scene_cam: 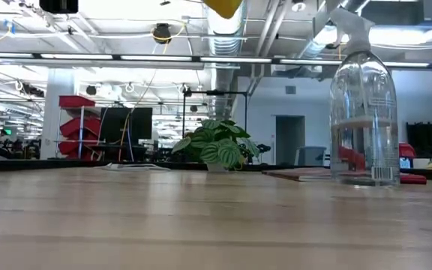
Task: Apply microfiber cloth
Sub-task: Wipe the back of the cellphone with the yellow microfiber cloth
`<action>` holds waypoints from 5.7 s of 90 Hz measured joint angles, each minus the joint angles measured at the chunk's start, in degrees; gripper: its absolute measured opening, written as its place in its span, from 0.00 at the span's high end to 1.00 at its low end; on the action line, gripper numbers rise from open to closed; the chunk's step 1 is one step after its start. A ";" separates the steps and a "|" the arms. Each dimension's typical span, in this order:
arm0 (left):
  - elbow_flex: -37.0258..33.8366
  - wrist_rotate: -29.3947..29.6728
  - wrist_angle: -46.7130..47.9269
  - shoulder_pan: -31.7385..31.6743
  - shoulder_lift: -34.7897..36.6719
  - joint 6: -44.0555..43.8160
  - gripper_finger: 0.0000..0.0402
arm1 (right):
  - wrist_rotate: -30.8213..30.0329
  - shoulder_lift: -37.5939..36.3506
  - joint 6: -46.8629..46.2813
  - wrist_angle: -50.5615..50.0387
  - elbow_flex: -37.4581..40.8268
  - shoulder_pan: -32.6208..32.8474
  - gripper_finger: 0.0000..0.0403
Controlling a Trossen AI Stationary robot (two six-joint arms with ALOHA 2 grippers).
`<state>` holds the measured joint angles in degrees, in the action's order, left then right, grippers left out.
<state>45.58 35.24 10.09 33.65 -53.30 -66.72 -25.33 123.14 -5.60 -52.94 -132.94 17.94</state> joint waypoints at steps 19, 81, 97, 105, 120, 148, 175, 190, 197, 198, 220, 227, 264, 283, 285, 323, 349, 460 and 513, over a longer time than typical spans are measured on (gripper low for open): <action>0.00 1.00 -1.18 -0.02 0.02 1.12 0.97 | 3.82 4.48 -3.01 3.51 0.08 5.01 1.00; 0.15 2.58 -5.06 -0.72 0.85 6.03 0.97 | 4.97 -4.42 -4.36 3.45 0.09 8.56 1.00; 0.11 2.61 -4.98 -0.72 0.83 5.94 0.97 | -5.98 -4.14 6.51 7.77 0.06 5.96 1.00; 0.11 2.62 -5.07 -0.72 0.83 5.57 0.97 | -6.18 -2.75 9.24 9.13 0.04 3.79 1.00; -0.22 2.86 -5.24 -0.72 0.70 6.64 0.97 | 1.11 0.56 8.83 8.56 0.06 1.32 1.00; -0.04 5.50 -7.34 -0.79 0.93 8.81 0.97 | 11.61 6.43 0.65 1.92 0.15 4.66 1.00; 0.17 4.93 -1.72 -0.72 2.72 7.41 0.97 | 15.35 12.56 -3.63 -2.63 0.20 5.91 1.00; 0.15 5.02 3.83 -0.36 5.46 5.84 0.97 | 18.01 16.46 -3.72 2.75 0.13 5.00 1.00; 0.15 5.01 6.41 0.08 6.93 4.75 0.97 | 18.81 18.11 -4.03 5.94 0.19 4.61 1.00; 0.15 5.01 6.89 0.13 7.15 4.56 0.97 | 19.00 18.29 -4.01 6.41 0.20 4.56 1.00; 0.15 4.95 16.35 0.57 11.52 1.13 0.97 | 19.63 21.04 0.04 14.51 0.01 4.13 1.00; 0.12 4.90 18.50 0.56 12.76 0.87 0.97 | 19.08 21.99 2.76 14.03 0.17 3.82 1.00; 0.09 4.00 21.27 0.57 14.49 1.92 0.97 | 28.95 25.77 -6.51 10.66 -0.12 0.06 0.67; 0.07 3.80 23.43 0.58 14.67 3.27 0.97 | 35.69 17.97 -5.79 3.79 -1.96 -0.98 0.39; 0.05 3.87 23.67 0.57 14.70 3.28 0.97 | 35.55 16.92 -5.29 3.21 -1.95 -1.04 0.38; 0.02 -14.32 13.81 0.52 14.81 4.82 0.97 | 29.27 -2.13 21.63 -4.32 -1.92 -1.84 0.36; 0.04 -26.47 -3.03 0.29 8.20 7.34 0.97 | 17.48 -4.18 66.37 7.86 -1.84 -2.85 0.36; -0.01 -31.39 6.58 -8.56 6.48 9.56 0.69 | 21.38 0.20 68.87 7.62 0.16 -2.02 0.97; 2.96 -23.13 3.80 -12.44 -3.03 36.12 0.77 | 34.09 0.29 26.66 -28.89 0.35 -13.18 0.97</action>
<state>48.55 12.11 13.89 21.21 -56.33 -30.60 8.76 123.44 21.06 -81.83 -132.60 4.76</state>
